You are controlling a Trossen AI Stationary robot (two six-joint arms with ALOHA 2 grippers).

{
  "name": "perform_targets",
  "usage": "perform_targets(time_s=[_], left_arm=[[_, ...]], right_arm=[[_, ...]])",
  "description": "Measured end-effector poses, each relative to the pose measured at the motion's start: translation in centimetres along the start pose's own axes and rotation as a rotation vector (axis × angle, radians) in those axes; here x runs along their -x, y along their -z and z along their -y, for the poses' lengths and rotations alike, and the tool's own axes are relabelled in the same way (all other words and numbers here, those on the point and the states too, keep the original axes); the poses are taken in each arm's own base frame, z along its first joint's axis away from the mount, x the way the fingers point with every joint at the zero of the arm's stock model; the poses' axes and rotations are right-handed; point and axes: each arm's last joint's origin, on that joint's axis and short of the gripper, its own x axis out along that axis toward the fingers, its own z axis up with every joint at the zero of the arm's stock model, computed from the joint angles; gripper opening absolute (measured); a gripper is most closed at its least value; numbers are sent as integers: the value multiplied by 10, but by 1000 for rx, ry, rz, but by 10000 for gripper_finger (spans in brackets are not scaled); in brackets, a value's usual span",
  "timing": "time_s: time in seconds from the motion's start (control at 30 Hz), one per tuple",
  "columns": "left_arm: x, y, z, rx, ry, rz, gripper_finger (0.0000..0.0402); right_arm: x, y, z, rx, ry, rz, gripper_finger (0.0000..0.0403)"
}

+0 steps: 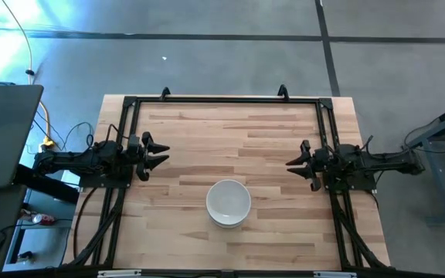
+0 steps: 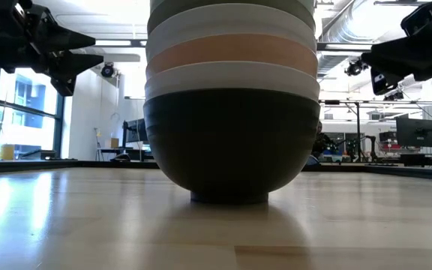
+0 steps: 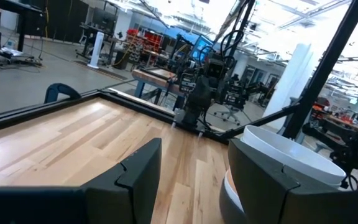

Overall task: Nest bowls inside each other
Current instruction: Return to Home Position

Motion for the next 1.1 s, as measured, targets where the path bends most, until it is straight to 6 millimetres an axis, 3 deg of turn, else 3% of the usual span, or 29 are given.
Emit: perform_targets(time_s=[0.47, 0.6, 0.87, 1.1], left_arm=[[0, 3, -2, -27, -38, -23, 177], [0, 4, 1, -144, 46, -44, 177], [0, 5, -1, -389, 19, -57, 177], [-1, 4, -3, -325, -53, -42, 177]], right_arm=[[0, 1, 0, -29, 11, -13, 84], [0, 3, 1, -11, 24, -28, 84], [0, 3, 3, 93, 88, -30, 84], [0, 3, 3, 131, 91, -32, 84]])
